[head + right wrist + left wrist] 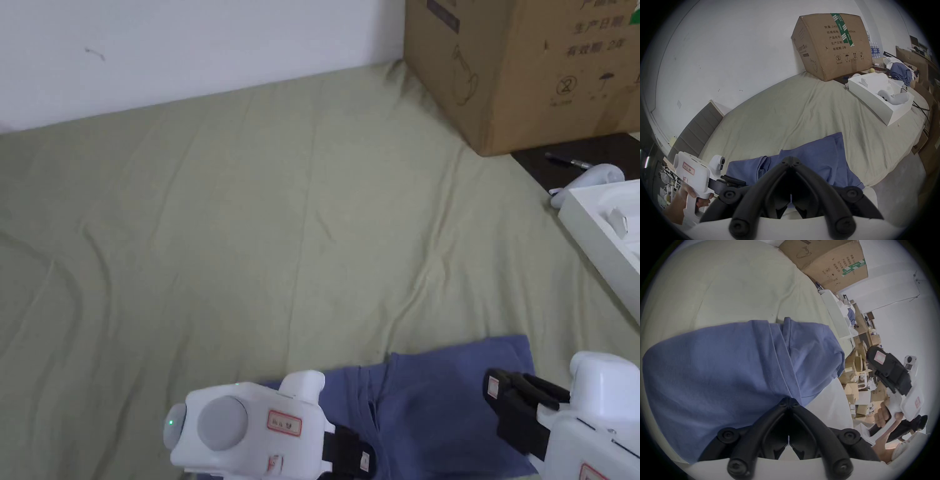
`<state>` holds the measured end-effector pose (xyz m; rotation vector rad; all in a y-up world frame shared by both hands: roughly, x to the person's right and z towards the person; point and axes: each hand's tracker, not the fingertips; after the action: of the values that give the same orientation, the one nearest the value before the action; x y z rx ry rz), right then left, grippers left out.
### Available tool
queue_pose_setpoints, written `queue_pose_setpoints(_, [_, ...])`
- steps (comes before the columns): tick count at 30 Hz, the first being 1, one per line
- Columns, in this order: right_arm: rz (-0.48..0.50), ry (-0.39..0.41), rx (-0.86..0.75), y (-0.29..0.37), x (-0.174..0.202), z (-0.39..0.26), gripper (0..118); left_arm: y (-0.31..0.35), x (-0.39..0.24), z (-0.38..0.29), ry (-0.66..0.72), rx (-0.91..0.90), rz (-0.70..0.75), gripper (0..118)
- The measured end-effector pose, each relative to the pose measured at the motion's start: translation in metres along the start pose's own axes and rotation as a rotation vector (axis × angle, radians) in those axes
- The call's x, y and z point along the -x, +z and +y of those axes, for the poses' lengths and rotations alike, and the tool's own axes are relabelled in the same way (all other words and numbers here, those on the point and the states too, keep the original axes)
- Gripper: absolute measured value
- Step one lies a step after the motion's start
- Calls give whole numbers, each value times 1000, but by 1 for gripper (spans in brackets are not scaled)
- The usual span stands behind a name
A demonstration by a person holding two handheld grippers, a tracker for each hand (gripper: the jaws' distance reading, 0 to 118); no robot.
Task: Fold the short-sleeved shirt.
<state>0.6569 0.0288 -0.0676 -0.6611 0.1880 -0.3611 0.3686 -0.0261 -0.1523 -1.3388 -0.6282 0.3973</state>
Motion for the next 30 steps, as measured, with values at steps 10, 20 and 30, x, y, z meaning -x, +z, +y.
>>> queue_pose_setpoints(10, [36, 53, -50, 3, 25, 4, 0, 113, 87, -32, 242, -293, -136, 0])
queue_pose_setpoints(20, [28, 211, -113, 0, 76, 10, 0, 129, 185, -61, 448, -313, -233, 105])
queue_pose_setpoints(30, [31, 242, -82, -7, 83, 10, 0, 73, 174, -29, 452, -251, -419, 104])
